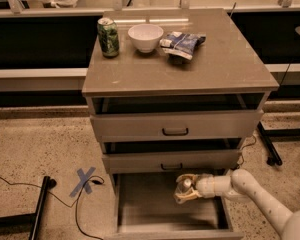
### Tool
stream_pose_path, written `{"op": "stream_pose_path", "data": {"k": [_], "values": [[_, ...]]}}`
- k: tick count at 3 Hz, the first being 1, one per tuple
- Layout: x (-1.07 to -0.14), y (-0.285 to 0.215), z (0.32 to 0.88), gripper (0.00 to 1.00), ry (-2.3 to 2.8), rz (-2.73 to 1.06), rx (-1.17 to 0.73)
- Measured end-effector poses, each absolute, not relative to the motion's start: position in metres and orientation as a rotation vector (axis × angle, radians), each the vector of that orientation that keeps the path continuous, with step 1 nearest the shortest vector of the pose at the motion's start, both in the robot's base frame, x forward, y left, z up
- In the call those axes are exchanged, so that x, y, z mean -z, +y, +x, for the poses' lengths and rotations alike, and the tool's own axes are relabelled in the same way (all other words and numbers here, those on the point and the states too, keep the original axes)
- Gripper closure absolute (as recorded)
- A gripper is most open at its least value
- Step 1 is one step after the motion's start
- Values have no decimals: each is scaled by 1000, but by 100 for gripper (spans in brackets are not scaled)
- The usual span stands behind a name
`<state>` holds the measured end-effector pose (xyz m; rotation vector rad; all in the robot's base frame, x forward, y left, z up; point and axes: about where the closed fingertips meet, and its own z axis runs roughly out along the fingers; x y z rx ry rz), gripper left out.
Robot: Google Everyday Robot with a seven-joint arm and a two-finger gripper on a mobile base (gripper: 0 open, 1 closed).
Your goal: Place blue plastic bottle into bottom drawer
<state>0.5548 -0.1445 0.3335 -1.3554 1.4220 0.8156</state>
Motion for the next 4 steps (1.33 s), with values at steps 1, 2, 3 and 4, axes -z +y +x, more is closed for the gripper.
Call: {"op": "stream_pose_path", "data": {"k": [1, 2, 3, 4], "values": [[-302, -149, 560, 100, 1436, -1373, -855], [-279, -171, 557, 100, 1429, -1334, -901], [-269, -189, 553, 83, 1409, -1289, -899], [-262, -202, 552, 59, 1421, -1288, -860]]}}
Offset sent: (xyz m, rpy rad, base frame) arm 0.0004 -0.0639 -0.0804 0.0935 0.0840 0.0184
